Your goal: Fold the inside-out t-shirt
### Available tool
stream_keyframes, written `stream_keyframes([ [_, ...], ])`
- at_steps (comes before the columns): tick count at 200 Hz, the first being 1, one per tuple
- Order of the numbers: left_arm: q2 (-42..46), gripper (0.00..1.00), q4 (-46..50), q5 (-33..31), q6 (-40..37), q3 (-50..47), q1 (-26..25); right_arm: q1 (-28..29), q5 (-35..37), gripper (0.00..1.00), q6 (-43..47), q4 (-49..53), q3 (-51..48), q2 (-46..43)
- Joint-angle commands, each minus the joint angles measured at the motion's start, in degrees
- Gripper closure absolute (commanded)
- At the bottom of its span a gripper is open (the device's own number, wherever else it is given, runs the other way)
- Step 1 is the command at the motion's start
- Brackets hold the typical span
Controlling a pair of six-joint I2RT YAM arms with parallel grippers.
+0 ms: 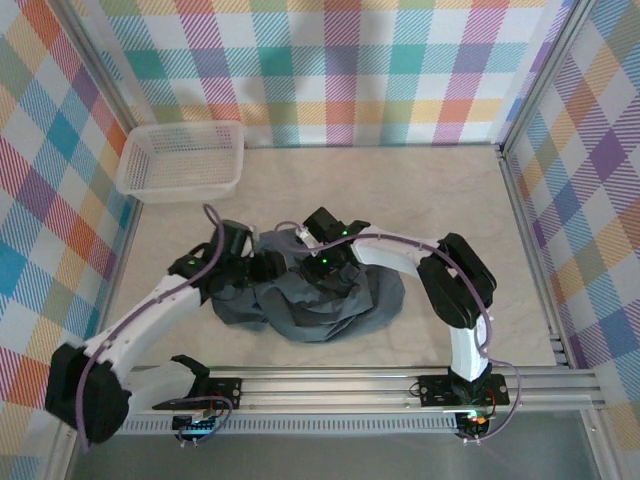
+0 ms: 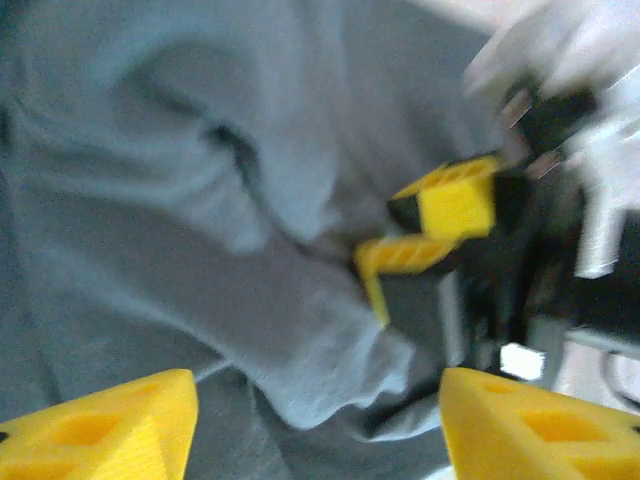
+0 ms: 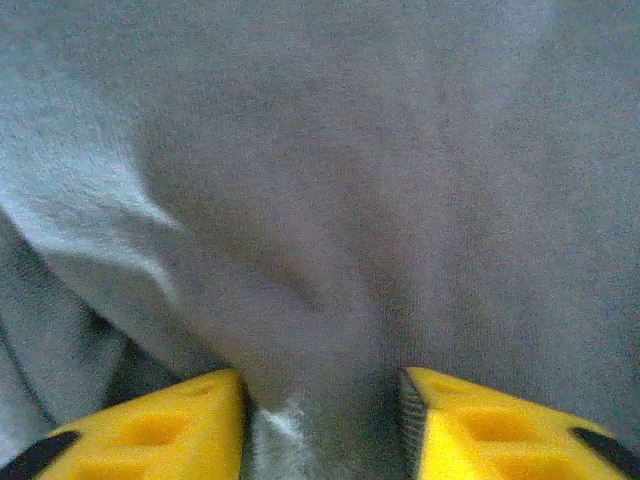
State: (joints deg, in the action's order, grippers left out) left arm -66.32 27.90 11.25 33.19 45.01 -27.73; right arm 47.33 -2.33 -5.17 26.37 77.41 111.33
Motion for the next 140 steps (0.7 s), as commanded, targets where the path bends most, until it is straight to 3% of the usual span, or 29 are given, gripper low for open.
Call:
stream_keyframes([
  [1, -5.4, 0.32, -3.8, -1.8, 2.9, -1.9, -2.0, 0.0, 0.6, 0.89, 2.5, 1.5, 2.8, -0.7],
  [9, -7.5, 0.33, -4.8, -2.3, 2.8, -1.9, -2.2, -0.1, 0.1, 1.00, 2.0, 1.7, 2.5, -2.0],
  [22, -10.6, 0.43, -4.9, -5.6, 2.4, -2.2, -2.0, -0.6, -2.9, 1.00, 0.7, 0.0, 0.6, -6.1],
  [41, -14.1, 0.81, -4.8, -9.5, 1.7, -4.4, -0.8, -3.3, -12.4, 1.00, -3.5, -4.5, -3.6, -12.7],
  [58, -13.9, 1.00, -6.7, -8.8, 1.7, -8.4, 1.5, -7.2, -21.2, 1.00, -9.3, -7.5, -6.6, -17.5],
  [86, -7.4, 1.00, -5.6, -10.7, 0.6, -12.8, 2.9, -13.4, -32.3, 1.00, -18.7, -16.6, -13.0, -23.5],
  [102, 0.2, 0.68, -6.0, -8.5, -1.4, -13.0, 2.8, -14.3, -34.5, 1.00, -18.9, -16.3, -13.2, -23.9],
  [110, 4.3, 0.58, -6.9, -7.3, -2.8, -12.8, 2.7, -14.3, -34.9, 1.00, -18.2, -15.0, -12.7, -23.4],
  [140, 17.3, 0.52, -11.5, -4.4, -12.0, -10.9, -1.9, -14.4, -36.5, 1.00, -20.0, -15.0, -11.4, -21.9],
])
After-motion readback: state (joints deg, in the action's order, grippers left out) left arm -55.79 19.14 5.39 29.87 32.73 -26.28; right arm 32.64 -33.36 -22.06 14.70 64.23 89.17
